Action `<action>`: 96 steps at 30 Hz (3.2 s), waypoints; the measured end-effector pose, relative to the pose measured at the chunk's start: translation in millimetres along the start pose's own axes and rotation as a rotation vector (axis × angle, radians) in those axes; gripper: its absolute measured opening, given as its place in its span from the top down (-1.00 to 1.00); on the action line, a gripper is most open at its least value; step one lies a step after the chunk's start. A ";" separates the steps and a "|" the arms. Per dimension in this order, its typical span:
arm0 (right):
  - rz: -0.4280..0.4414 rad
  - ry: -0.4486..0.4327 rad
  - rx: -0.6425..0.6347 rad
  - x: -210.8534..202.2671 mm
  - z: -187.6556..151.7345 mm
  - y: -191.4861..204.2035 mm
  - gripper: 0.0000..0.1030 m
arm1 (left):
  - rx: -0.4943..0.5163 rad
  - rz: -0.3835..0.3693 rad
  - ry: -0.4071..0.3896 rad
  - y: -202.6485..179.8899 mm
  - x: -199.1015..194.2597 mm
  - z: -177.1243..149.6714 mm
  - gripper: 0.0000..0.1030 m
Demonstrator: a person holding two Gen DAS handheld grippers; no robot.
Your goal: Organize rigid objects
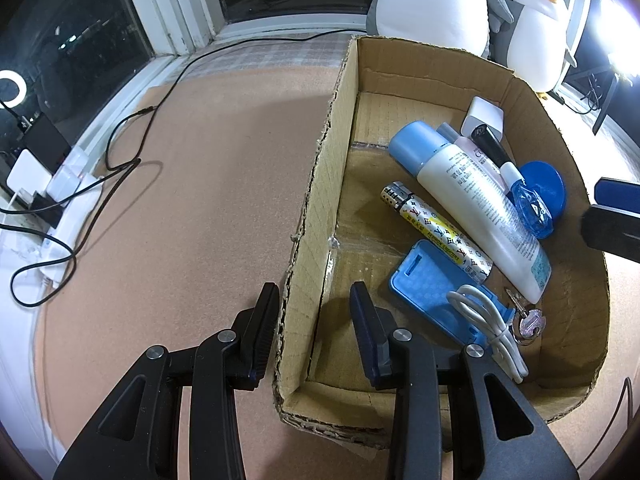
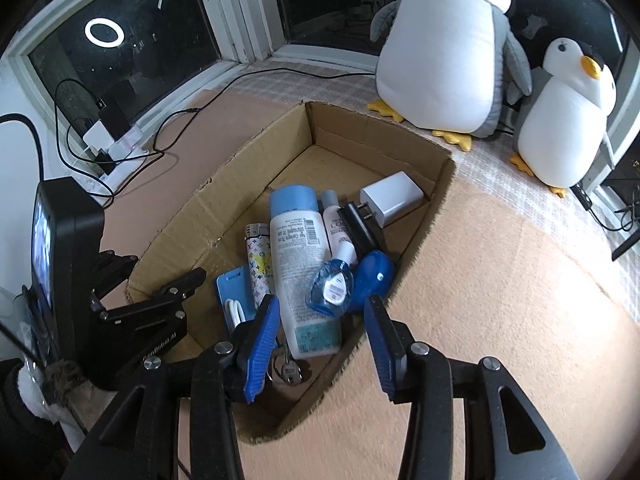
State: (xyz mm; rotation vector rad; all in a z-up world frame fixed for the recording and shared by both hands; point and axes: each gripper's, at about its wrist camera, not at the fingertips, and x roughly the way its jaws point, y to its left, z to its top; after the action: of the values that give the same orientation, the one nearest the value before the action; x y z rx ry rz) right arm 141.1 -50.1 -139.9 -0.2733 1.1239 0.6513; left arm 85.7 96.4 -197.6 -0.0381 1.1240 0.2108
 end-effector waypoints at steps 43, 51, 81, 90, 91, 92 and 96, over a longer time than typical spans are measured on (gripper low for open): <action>-0.229 -0.290 0.202 -147.5 -78.4 -23.3 -0.43 | 0.111 -0.043 -0.303 -48.3 -163.0 -10.7 -0.43; -0.304 -0.324 0.225 -162.6 -89.5 -27.5 -0.59 | 0.089 -0.019 -0.329 -46.6 -176.8 -13.7 -0.56; -0.308 -0.323 0.209 -161.8 -92.5 -15.7 -0.62 | 0.073 0.006 -0.332 -43.0 -184.0 -17.2 -0.56; -0.307 -0.308 0.206 -158.1 -92.6 -15.9 -0.62 | 0.075 -0.001 -0.331 -43.9 -184.1 -16.3 -0.56; -0.306 -0.307 0.205 -157.6 -92.8 -16.5 -0.62 | 0.075 -0.001 -0.331 -43.6 -184.2 -16.3 -0.56; -0.306 -0.307 0.206 -157.4 -93.0 -16.7 -0.62 | 0.076 -0.001 -0.330 -43.9 -183.9 -16.3 -0.56; -0.307 -0.307 0.210 -157.5 -93.2 -17.9 -0.62 | 0.076 -0.002 -0.330 -43.8 -183.9 -16.3 -0.56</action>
State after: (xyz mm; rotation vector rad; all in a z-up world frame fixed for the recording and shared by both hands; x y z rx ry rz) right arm 39.5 -166.3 -40.0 -0.1541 0.8247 0.2874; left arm 3.1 24.0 -42.9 0.0619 0.8021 0.1656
